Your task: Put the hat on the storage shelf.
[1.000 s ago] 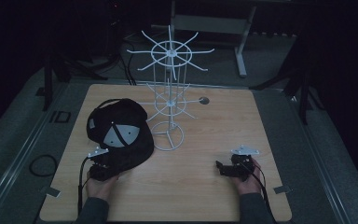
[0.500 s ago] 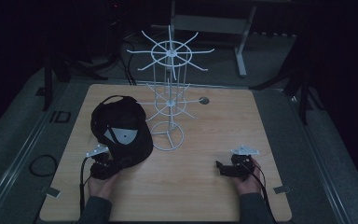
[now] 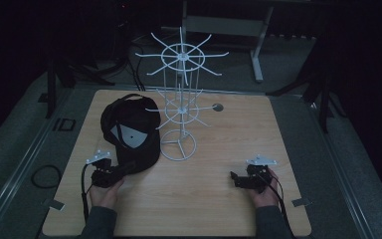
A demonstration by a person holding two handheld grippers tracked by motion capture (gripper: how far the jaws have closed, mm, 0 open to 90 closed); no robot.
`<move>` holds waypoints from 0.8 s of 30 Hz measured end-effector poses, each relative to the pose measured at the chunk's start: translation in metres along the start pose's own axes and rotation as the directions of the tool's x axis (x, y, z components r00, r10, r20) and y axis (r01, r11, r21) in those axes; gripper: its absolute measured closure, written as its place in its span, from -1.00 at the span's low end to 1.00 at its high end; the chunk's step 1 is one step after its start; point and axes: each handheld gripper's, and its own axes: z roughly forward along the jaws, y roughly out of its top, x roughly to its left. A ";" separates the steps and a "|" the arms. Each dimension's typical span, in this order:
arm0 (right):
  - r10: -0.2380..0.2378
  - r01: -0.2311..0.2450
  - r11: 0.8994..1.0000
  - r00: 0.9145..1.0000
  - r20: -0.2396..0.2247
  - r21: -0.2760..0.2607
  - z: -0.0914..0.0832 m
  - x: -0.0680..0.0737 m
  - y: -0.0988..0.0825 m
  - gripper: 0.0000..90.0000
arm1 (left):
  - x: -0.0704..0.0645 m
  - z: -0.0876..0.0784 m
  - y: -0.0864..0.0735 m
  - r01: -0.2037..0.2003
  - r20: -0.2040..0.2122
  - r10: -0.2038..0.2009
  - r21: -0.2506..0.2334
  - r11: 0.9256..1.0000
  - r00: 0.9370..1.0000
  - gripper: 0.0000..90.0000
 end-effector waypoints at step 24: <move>0.001 -0.001 1.000 1.000 -0.001 0.000 0.000 0.000 0.000 -0.71 | -0.009 -0.026 0.029 -0.038 -0.045 0.035 -0.076 0.996 0.998 0.93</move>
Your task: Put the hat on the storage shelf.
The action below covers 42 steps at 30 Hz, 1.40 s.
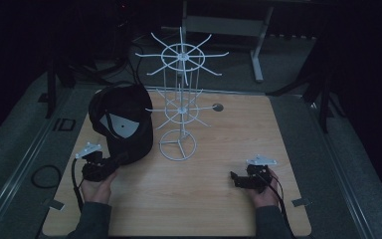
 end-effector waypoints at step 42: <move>-0.002 0.002 1.000 1.000 0.000 -0.001 0.000 0.000 0.000 -0.71 | -0.017 -0.034 0.040 -0.096 -0.062 0.089 -0.119 0.988 0.994 0.93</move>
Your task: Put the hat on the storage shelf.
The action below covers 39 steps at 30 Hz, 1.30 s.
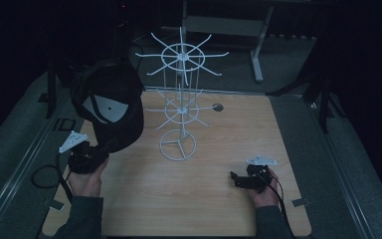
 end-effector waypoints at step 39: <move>0.000 0.000 1.000 1.000 0.000 -0.002 0.000 0.000 0.000 -0.71 | -0.024 -0.024 0.019 -0.078 0.009 0.079 -0.075 0.994 0.997 0.92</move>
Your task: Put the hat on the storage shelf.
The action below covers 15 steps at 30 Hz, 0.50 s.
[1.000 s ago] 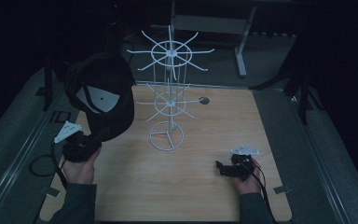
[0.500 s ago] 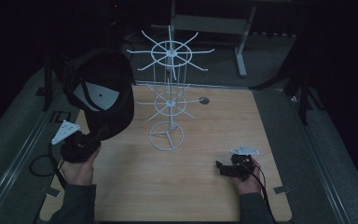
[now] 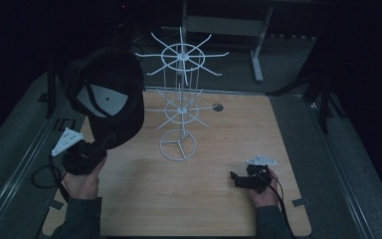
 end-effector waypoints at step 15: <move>0.001 -0.001 1.000 1.000 0.000 0.001 0.000 0.000 0.000 -0.71 | -0.003 -0.009 0.000 0.005 0.018 -0.004 -0.016 1.000 1.000 0.92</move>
